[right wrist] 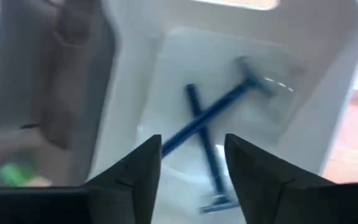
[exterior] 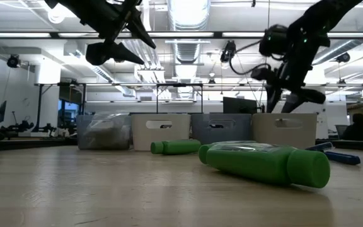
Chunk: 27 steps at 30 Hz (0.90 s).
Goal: Pick & Place Travel size toiletries
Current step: Put the razor into the gray bin
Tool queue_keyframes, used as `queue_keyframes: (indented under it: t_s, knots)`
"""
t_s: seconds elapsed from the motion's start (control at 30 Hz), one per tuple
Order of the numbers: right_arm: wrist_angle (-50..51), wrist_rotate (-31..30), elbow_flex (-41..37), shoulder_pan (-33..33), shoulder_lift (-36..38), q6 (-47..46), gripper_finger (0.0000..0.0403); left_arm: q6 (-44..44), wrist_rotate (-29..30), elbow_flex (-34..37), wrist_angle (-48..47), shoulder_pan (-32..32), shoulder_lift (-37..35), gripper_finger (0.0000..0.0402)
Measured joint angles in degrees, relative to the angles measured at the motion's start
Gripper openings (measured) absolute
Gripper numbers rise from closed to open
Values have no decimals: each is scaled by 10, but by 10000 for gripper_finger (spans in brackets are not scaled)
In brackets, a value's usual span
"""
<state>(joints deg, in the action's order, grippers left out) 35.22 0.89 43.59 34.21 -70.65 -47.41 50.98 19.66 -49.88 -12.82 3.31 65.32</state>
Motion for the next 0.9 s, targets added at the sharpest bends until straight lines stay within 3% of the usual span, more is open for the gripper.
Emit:
queue_keyframes:
  t_s: [0.23, 0.47, 0.7, 0.9]
  knots:
    - [39, -9, 0, -80, 78, -83, 210, -17, 1, 1, 0, 11, 0, 234]
    - [139, -3, 0, -211, 118, -224, 214, -42, 0, 1, 0, 22, 0, 234]
    - [134, -19, 0, -352, 80, -381, 204, -55, -2, 1, 0, 23, 0, 234]
    - [132, -20, 0, -413, 13, -447, 203, -62, -8, 1, 0, 23, 0, 234]
